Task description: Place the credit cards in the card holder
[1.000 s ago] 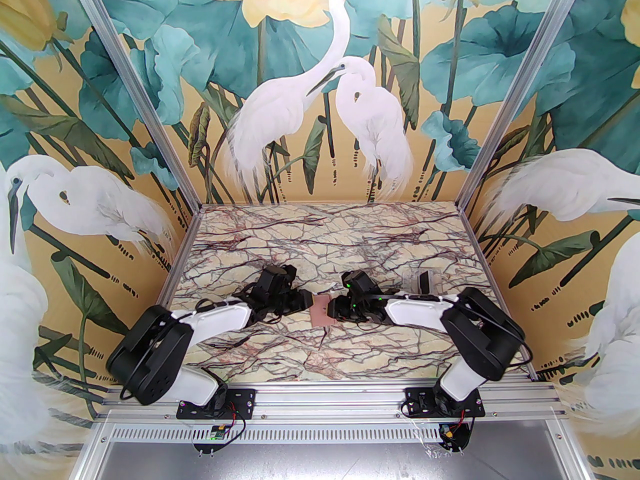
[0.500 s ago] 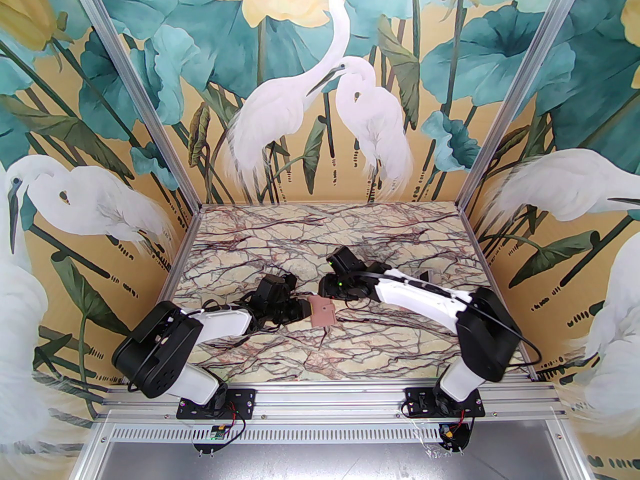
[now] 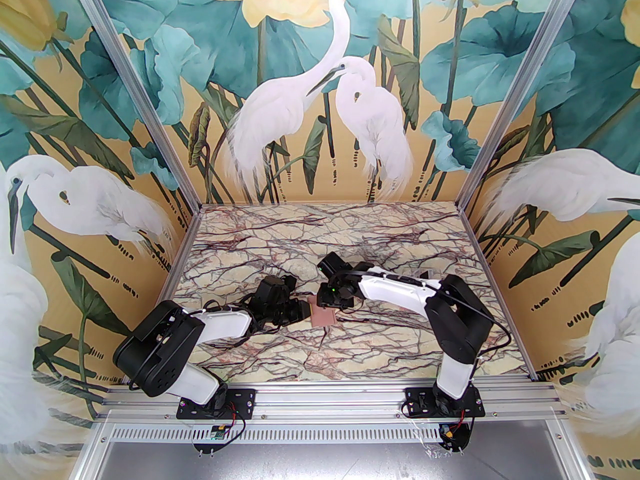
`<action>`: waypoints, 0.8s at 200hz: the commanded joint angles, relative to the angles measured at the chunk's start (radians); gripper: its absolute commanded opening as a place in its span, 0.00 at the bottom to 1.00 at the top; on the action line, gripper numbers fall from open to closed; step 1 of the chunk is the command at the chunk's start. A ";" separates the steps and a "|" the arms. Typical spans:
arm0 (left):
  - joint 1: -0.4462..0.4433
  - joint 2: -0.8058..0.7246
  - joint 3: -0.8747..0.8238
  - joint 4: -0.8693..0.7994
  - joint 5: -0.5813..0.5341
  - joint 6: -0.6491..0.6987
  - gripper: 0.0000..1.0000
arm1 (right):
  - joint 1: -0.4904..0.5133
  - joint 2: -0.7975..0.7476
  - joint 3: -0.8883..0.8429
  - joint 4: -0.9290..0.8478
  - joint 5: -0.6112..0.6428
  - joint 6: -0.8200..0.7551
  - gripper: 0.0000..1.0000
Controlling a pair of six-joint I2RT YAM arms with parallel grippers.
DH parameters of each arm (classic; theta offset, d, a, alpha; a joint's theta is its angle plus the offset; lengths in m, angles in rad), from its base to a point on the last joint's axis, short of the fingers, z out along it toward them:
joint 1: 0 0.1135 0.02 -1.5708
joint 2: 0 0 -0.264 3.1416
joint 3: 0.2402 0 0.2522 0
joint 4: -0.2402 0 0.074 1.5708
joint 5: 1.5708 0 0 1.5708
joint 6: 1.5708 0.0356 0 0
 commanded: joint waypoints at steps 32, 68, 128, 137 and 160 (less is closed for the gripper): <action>0.006 0.021 -0.010 0.022 0.003 0.001 0.25 | 0.011 0.052 0.027 -0.018 -0.021 0.002 0.36; 0.005 0.022 -0.011 0.023 0.003 0.003 0.25 | 0.013 0.075 0.030 -0.020 -0.015 0.001 0.36; 0.005 0.028 -0.012 0.026 0.001 0.001 0.25 | 0.014 0.109 0.028 -0.029 -0.024 -0.015 0.38; 0.005 0.028 -0.011 0.026 0.001 0.001 0.25 | 0.014 0.117 0.032 -0.037 -0.025 -0.020 0.39; 0.005 0.030 -0.012 0.027 -0.001 0.001 0.25 | 0.014 0.129 0.034 -0.062 -0.013 -0.030 0.40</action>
